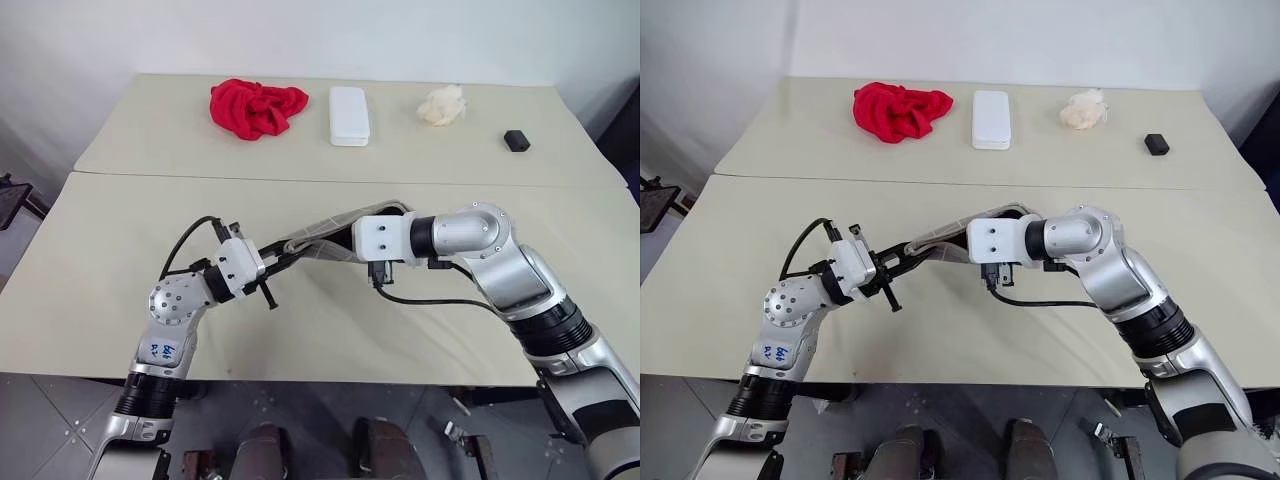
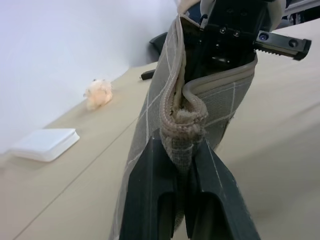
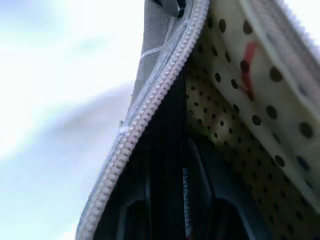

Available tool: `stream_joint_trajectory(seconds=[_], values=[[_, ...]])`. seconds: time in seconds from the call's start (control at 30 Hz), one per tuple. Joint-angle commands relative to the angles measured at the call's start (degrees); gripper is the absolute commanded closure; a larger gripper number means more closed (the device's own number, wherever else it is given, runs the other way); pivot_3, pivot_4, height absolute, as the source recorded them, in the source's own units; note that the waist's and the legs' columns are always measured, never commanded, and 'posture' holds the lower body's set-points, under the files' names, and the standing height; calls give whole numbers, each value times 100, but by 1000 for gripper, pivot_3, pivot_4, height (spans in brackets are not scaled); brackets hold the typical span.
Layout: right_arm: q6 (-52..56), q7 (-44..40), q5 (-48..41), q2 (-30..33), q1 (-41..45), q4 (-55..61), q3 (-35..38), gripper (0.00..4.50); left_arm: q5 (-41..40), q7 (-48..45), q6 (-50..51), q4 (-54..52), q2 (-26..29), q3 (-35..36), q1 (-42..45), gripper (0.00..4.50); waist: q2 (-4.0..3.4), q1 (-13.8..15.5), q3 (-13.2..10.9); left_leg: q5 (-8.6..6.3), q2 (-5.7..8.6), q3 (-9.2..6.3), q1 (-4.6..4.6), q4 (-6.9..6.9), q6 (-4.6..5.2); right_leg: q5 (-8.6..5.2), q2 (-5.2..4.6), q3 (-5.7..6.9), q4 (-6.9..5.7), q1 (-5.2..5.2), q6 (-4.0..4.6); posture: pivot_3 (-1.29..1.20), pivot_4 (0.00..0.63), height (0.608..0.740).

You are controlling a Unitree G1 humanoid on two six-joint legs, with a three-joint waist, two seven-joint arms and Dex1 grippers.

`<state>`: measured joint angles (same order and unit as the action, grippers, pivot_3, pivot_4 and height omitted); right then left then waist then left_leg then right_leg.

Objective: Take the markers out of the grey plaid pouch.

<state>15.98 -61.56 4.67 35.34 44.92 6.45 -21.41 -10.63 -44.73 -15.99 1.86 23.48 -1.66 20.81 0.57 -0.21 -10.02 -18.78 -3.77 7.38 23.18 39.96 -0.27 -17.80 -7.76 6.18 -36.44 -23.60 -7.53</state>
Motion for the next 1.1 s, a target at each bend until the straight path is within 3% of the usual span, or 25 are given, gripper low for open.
stream_joint_trajectory(seconds=[0.03, 0.23, 0.4, 0.8, 1.1], values=[[146, 183, -234, -49, 0, 311, 440, 3898, 213, 219, 15, 183, 142, 118, -88, 4443, 0, 0, 0, 0, 0, 0, 0, 0, 0, 0, 0, 0, 0, 0, 0, 0, 150, 740], [-497, 801, 1077, -27, -60, -243, -399, 3898, -23, 19, 282, 22, 73, -34, -108, 4443, 0, -3, 0, 0, 1, 0, 0, 2, 0, 0, -1, 0, 0, 1, 0, 0, 150, 740], [-482, 1451, 1669, -819, -72, -532, -867, 3898, -188, -145, 545, -112, 6, -179, -130, 4443, 0, -29, 0, 0, -1, 2, 0, 0, -1, 0, 0, 0, -3, -3, 0, 0, 150, 740], [-175, 1192, 2032, -990, -139, 531, -761, 3898, -249, 146, 1267, -264, -95, -56, -72, 4443, 0, -6, 0, 1, -1, 0, 1, 1, -2, -1, 1, 0, -3, -1, 1, 0, 150, 740], [54, 715, 1706, -484, -550, 1021, -207, 3898, -466, 217, 1788, -411, -51, 119, -68, 4443, 0, -2, 0, 1, 0, -1, 1, 1, -1, 0, 1, 0, -1, 1, 1, 0, 150, 740]])
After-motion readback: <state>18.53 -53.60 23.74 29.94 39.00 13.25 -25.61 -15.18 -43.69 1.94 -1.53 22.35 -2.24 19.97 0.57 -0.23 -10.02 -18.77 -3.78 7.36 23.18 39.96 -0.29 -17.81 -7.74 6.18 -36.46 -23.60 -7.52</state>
